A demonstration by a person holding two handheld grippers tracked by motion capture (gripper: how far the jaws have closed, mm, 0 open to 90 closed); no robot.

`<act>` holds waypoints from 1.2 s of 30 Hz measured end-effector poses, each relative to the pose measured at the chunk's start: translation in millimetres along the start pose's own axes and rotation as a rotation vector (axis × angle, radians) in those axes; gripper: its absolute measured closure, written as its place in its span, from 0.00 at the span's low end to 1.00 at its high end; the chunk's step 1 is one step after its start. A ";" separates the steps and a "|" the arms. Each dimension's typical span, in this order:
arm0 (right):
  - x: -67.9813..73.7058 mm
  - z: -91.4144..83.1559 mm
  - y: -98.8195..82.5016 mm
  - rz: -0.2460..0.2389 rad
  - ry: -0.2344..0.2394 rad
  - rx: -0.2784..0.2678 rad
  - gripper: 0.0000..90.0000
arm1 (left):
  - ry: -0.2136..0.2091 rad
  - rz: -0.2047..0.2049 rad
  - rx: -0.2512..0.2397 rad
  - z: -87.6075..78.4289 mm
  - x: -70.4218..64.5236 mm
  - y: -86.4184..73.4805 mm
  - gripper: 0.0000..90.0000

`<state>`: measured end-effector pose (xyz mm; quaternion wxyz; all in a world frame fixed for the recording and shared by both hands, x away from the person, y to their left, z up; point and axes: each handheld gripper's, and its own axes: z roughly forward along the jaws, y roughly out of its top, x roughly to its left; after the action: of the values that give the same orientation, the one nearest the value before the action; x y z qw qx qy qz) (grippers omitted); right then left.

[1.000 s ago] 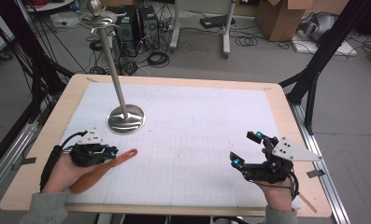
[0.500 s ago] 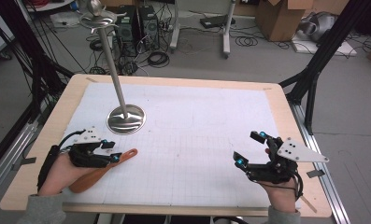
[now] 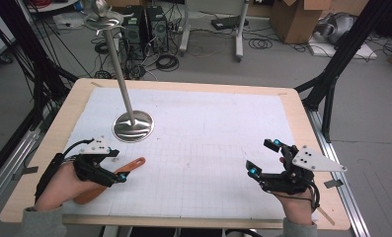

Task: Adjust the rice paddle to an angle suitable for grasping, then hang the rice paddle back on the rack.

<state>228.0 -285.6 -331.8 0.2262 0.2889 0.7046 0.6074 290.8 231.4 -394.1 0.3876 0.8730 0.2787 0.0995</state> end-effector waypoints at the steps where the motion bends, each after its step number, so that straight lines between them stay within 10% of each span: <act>1: -0.4 -0.1 0.2 -0.007 0.000 -0.005 0.14 | 0.001 0.001 0.019 1.3 -0.8 0.6 0.15; 36: -0.3 -6.3 -1.0 -0.009 0.014 0.011 0.13 | 0.020 0.016 0.197 23.6 4.7 -3.2 0.32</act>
<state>223.8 -290.5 -331.8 0.2223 0.2827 0.7108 0.6044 302.5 221.0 -412.7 0.2962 0.9081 0.2839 0.0834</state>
